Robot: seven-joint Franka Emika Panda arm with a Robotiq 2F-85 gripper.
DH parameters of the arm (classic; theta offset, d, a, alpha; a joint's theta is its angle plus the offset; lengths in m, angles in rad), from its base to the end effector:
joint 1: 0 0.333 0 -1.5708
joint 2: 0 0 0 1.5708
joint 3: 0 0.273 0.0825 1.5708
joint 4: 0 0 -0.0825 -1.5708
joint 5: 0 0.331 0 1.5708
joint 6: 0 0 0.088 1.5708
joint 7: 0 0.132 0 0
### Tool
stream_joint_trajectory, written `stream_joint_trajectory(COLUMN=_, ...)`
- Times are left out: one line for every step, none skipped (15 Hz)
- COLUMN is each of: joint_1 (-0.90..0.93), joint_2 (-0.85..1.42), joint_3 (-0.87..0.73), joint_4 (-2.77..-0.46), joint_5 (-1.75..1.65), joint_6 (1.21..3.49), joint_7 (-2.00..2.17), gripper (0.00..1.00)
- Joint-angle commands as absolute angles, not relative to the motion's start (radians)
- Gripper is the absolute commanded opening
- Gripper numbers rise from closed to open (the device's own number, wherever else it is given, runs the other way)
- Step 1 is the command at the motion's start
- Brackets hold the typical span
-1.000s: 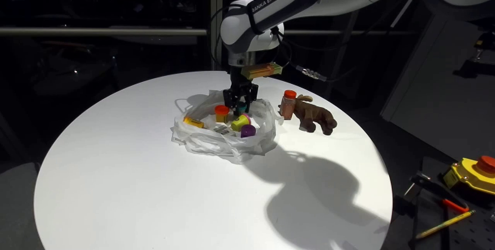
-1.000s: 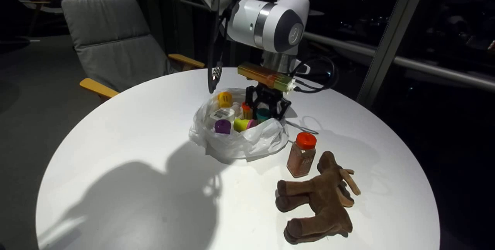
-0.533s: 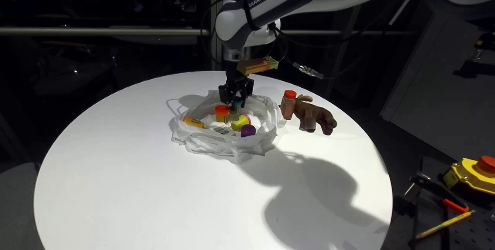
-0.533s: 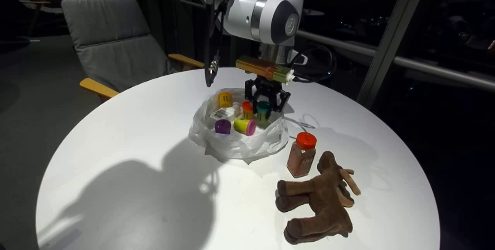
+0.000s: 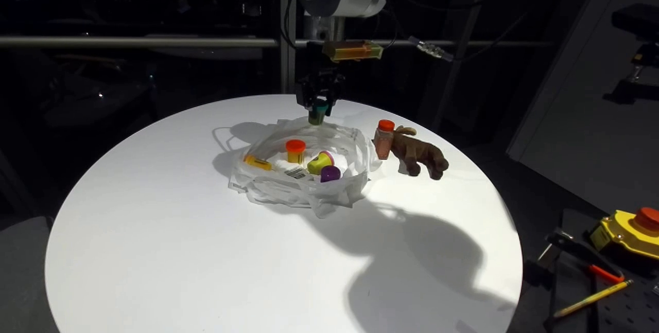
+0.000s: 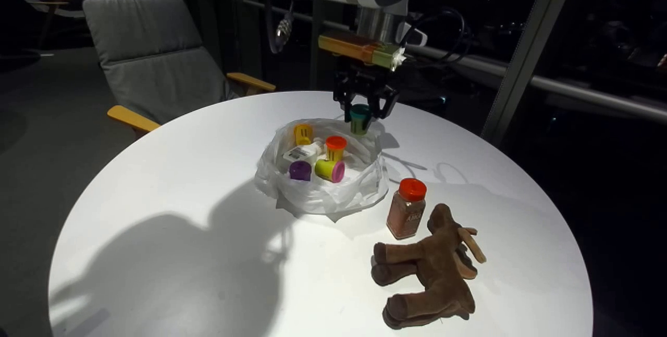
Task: Pick up all the objects from the plastic bag and put them on the table.
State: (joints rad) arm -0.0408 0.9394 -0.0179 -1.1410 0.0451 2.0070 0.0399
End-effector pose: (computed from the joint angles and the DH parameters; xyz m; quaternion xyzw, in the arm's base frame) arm 0.6756 -0.0329 0.2001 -0.9977 0.0561 0.0365 0.0131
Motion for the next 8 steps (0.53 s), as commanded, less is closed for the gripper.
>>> stream_joint_trajectory(joint_1=-0.050, joint_2=0.782, joint_3=-0.014, joint_4=-1.378, joint_5=0.068, joint_6=2.065, joint_7=0.062, gripper=0.21)
stream_joint_trajectory(joint_1=-0.049, joint_2=0.757, joint_3=-0.017, joint_4=-1.422, joint_5=0.067, joint_6=2.076, joint_7=0.064, gripper=0.21)
stream_joint_trajectory(joint_1=-0.048, joint_2=0.738, joint_3=-0.020, joint_4=-1.469, joint_5=0.066, joint_6=2.095, joint_7=0.069, gripper=0.21)
stream_joint_trajectory(joint_1=-0.044, joint_2=0.719, joint_3=-0.023, joint_4=-1.517, joint_5=0.063, joint_6=2.120, joint_7=0.074, gripper=0.21)
stream_joint_trajectory(joint_1=-0.042, joint_2=0.700, joint_3=-0.024, joint_4=-1.564, joint_5=0.062, joint_6=2.146, joint_7=0.079, gripper=0.21)
stream_joint_trajectory(joint_1=-0.038, joint_2=0.682, joint_3=-0.029, joint_4=-1.614, joint_5=0.055, joint_6=2.182, joint_7=0.085, gripper=0.21)
stream_joint_trajectory(joint_1=-0.038, joint_2=0.661, joint_3=-0.030, joint_4=-1.664, joint_5=0.058, joint_6=2.218, joint_7=0.092, gripper=0.21)
stream_joint_trajectory(joint_1=-0.038, joint_2=0.642, joint_3=-0.031, joint_4=-1.714, joint_5=0.061, joint_6=2.258, joint_7=0.101, gripper=0.21)
